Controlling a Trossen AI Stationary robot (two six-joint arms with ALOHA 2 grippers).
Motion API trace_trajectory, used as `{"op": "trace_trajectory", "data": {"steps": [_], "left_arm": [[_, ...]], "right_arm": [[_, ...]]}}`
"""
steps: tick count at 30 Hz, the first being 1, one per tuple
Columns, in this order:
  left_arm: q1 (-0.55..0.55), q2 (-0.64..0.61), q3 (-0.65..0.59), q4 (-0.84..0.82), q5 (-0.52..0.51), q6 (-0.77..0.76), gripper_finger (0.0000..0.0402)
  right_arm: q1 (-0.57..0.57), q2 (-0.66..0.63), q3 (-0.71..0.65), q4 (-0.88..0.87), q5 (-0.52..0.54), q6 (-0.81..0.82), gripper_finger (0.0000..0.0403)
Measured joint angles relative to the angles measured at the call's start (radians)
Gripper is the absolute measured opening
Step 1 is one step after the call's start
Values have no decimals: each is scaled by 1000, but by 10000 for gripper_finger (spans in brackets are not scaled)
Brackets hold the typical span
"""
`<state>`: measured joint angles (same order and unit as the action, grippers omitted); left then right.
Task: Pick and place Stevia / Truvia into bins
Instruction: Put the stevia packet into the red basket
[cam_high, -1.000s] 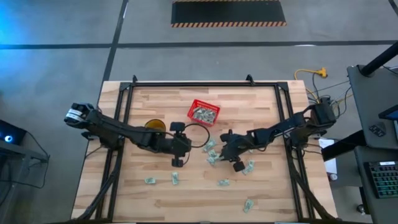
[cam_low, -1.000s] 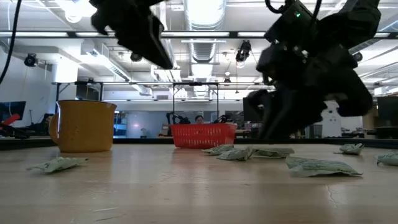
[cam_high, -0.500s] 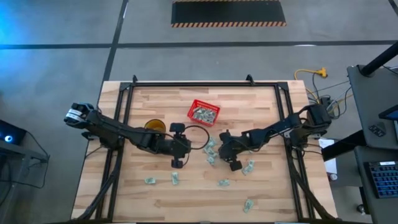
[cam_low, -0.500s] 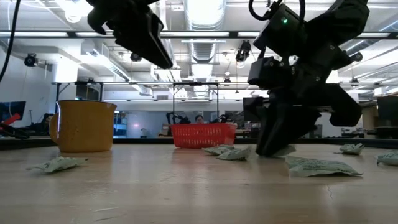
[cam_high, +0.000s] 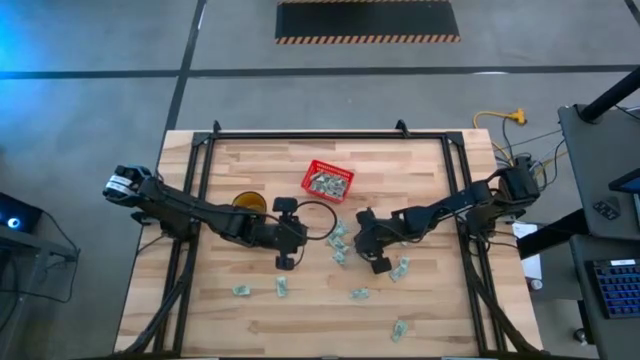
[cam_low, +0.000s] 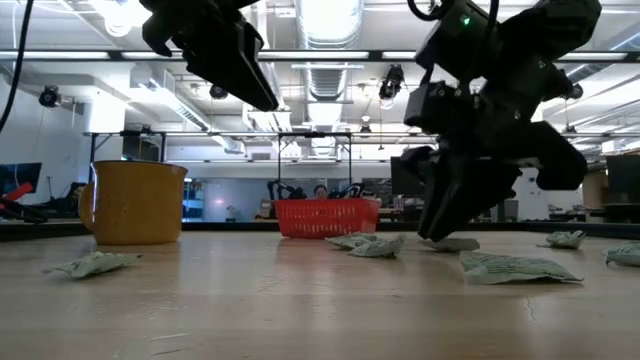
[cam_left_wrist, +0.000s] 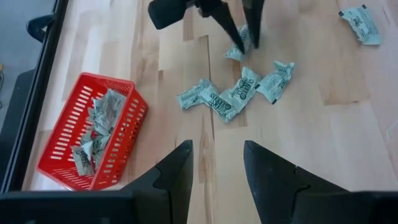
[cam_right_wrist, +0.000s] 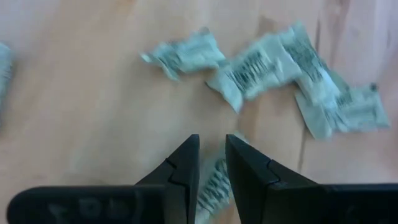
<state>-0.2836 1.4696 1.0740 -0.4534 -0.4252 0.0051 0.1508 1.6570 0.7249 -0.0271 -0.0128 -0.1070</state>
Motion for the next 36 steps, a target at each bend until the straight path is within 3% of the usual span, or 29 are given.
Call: {"op": "trace_trajectory", "data": {"steps": [5,25,28,31,36], "left_arm": [[0,0,-1,1,0,0,126],[0,0,-1,5,0,0,126],[0,0,-2,5,0,0,126],[0,0,-3,5,0,0,126],[0,0,-3,5,0,0,126]], "right_arm": [[0,7,-4,-31,66,10,68],[3,-6,18,-30,71,6,68],[7,-13,18,-80,148,30,68],[10,-14,18,-145,222,72,77],[11,-14,17,-150,190,110,110]]}}
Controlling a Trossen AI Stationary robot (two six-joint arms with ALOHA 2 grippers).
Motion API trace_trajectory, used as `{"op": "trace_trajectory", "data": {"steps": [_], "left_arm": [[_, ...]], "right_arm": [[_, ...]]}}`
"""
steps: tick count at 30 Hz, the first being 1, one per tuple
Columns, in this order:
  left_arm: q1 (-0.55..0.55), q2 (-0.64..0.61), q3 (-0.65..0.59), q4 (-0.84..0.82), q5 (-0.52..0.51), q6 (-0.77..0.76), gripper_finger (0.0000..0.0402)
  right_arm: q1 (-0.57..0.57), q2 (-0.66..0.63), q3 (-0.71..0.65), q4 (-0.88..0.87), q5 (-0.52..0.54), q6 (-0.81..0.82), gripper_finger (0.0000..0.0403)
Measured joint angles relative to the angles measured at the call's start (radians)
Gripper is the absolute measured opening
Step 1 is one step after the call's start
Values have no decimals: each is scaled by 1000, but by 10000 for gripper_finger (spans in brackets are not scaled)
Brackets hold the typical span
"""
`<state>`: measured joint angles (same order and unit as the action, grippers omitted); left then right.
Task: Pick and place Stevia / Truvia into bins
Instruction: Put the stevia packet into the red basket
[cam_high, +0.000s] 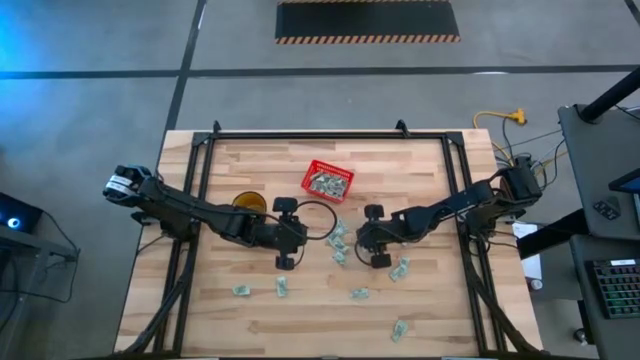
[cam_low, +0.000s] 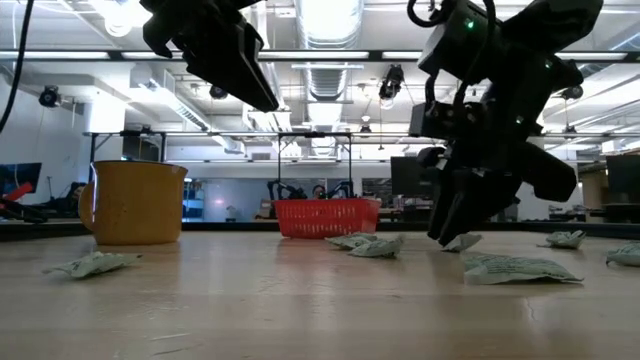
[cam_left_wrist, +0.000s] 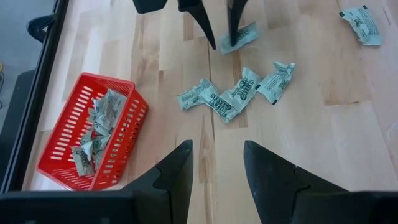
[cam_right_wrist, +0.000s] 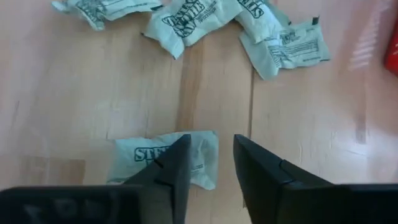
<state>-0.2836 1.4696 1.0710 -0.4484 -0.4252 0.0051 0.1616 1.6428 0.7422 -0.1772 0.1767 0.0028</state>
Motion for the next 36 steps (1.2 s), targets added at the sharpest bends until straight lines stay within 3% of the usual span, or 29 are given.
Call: {"op": "trace_trajectory", "data": {"steps": [8,14,20,33,36], "left_arm": [[0,0,0,5,0,0,126],[0,0,-4,14,0,1,126],[1,0,-17,26,0,1,126],[2,0,-18,26,0,2,126],[2,0,-19,26,0,2,126]], "right_arm": [[0,0,-16,6,-43,53,172],[-1,0,-21,8,-45,63,182],[-1,0,-25,7,-52,73,148],[-2,0,-27,2,-110,29,20],[-2,0,-27,4,-110,-9,10]]}}
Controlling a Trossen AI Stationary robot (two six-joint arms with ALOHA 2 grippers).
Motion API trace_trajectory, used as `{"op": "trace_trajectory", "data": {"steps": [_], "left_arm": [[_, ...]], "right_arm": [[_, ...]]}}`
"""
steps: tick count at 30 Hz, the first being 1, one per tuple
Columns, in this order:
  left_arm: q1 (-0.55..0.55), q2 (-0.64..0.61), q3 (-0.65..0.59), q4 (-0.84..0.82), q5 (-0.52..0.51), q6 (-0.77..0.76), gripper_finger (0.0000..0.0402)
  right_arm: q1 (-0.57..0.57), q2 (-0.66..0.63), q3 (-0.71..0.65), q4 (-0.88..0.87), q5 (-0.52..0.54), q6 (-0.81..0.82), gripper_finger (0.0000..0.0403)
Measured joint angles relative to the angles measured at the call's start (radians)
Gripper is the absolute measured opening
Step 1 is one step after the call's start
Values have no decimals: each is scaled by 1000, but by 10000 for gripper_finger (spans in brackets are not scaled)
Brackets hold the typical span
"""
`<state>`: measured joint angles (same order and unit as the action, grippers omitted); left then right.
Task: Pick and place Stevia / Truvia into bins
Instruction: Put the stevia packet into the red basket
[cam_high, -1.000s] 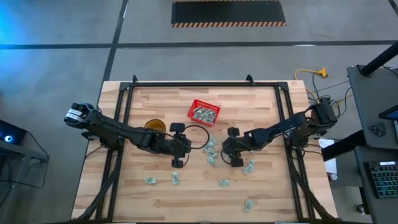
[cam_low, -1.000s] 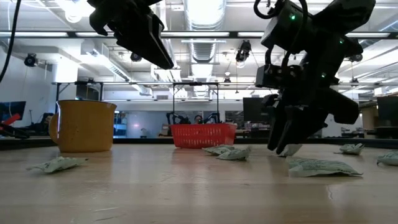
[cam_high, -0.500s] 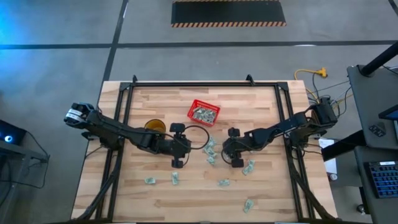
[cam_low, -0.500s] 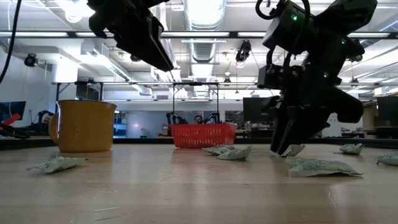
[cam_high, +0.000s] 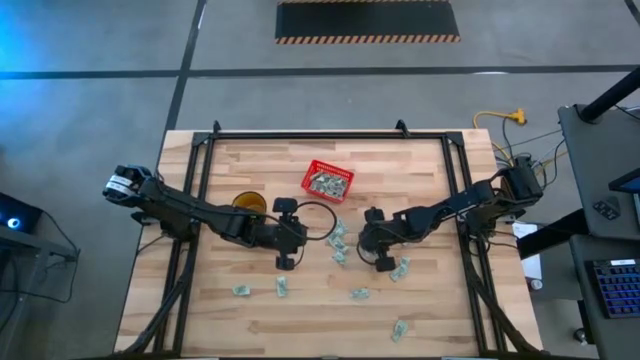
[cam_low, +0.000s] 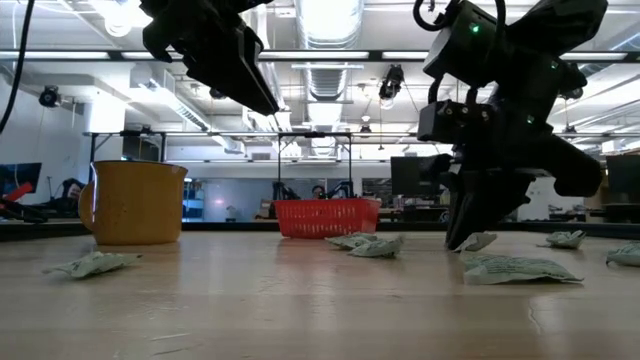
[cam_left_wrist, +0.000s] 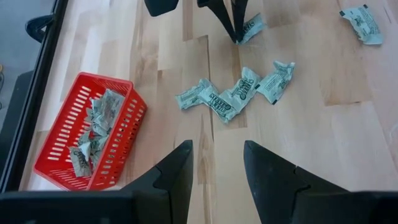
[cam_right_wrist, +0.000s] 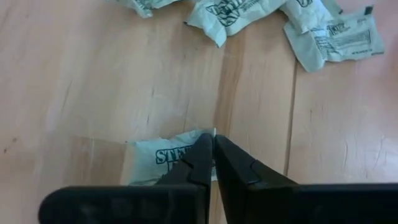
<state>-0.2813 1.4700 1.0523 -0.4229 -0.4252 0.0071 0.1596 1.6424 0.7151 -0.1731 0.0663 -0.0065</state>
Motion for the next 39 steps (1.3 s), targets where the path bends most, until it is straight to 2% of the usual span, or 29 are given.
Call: {"op": "trace_trajectory", "data": {"steps": [11,17,22,25,30,35,39], "left_arm": [[0,0,-1,0,0,8,126],[0,0,-1,5,0,9,126],[0,0,-1,13,0,9,126],[0,0,-1,14,0,9,126],[0,0,-1,14,0,9,126],[0,0,-1,15,0,9,126],[0,0,-4,15,0,28,126]], "right_arm": [[0,-56,6,32,39,-112,9],[0,-83,15,135,246,-218,9],[-28,-84,15,347,480,-358,9],[-63,-84,16,499,558,-430,9],[-166,-79,17,632,543,-467,9],[-299,-78,17,620,364,-359,9],[-377,-78,17,617,263,-274,9]]}}
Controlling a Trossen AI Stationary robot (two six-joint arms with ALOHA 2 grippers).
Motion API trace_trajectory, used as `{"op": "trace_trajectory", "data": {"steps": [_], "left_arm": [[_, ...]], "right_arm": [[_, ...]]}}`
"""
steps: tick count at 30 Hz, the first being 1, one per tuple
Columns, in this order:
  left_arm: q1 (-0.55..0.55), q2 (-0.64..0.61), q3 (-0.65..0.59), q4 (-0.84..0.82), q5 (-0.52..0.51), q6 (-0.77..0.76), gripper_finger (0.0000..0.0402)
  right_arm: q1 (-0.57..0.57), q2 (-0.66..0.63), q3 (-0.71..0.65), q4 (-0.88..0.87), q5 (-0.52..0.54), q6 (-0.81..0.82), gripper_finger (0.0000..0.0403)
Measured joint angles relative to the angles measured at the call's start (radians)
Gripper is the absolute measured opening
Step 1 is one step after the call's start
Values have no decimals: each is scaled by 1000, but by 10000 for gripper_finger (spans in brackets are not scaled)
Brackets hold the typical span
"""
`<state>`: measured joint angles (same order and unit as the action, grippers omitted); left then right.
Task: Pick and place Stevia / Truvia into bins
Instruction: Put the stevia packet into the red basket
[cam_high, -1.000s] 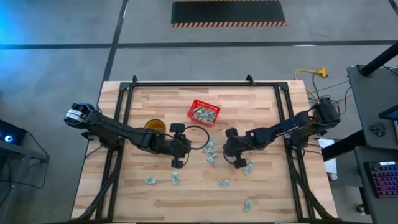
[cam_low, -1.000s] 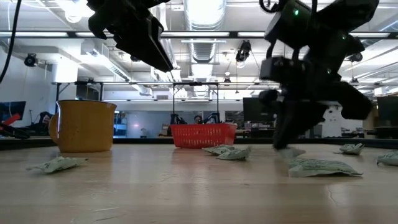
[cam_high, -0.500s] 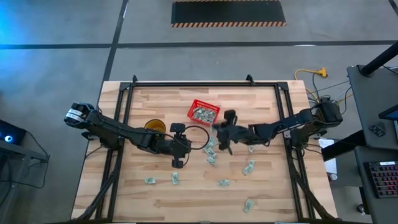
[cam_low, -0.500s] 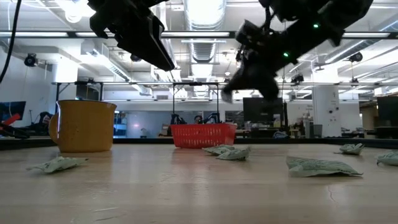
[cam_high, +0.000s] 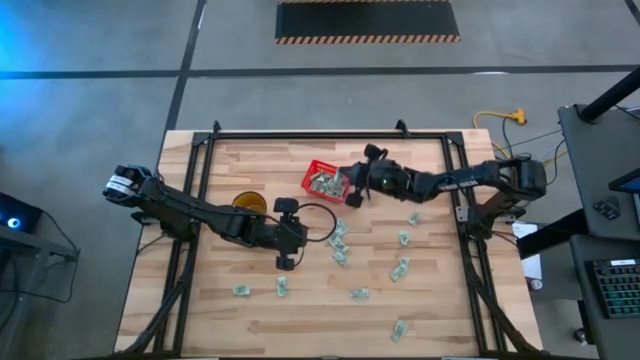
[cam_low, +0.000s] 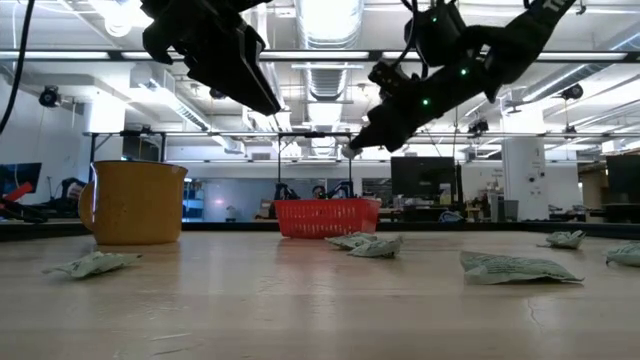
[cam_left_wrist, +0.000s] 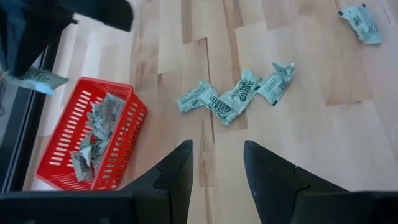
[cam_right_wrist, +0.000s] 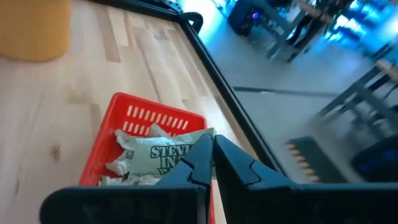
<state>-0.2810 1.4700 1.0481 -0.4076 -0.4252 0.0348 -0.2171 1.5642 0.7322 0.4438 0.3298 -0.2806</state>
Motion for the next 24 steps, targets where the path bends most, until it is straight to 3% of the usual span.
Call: {"op": "trace_trajectory", "data": {"steps": [5,16,21,24], "left_arm": [[0,0,-3,8,0,4,126],[0,0,-5,26,-1,6,126],[0,0,-7,48,-1,32,126],[0,0,-8,54,-1,33,126]], "right_arm": [[-55,0,0,-46,-98,70,9],[-75,0,0,-99,-108,132,9],[-104,23,3,-98,-268,165,9],[-116,64,16,-102,-280,163,9]]}}
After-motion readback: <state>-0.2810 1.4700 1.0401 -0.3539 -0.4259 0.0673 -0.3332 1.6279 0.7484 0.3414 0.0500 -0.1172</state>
